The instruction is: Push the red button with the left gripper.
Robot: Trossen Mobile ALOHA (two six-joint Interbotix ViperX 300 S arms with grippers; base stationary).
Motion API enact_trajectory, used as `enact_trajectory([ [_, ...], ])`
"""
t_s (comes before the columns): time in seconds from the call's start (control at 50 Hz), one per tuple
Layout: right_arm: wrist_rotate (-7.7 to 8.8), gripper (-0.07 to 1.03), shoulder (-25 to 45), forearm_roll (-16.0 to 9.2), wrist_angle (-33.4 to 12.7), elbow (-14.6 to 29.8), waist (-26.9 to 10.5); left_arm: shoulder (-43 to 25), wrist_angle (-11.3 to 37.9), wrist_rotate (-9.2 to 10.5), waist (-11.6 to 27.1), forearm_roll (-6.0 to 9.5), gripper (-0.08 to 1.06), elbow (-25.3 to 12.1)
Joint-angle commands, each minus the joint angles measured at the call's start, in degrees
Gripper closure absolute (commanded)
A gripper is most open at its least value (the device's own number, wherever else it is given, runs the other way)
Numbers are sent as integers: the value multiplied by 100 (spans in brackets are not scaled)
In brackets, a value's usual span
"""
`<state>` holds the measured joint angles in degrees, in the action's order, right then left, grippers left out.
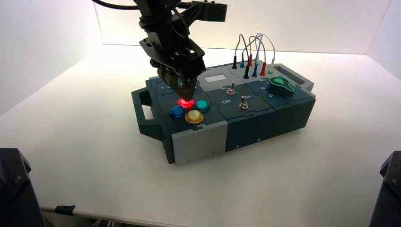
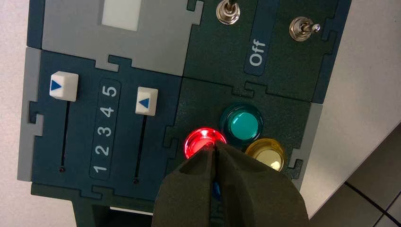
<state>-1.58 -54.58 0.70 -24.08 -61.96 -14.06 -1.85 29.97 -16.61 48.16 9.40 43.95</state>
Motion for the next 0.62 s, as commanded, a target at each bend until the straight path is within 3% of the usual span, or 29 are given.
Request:
enact_trajectory([
  [0.02,-18,98,9,0,26,185,0,220,44,-35,9,-18,101,-9],
  [0.34,-18,98,9,-26,-70,211,0,984,466,-35,9,-26,101,26],
  [0.62,-26,98,70,-53,-105,211,0,984,580,-35,9,-62,101,62],
])
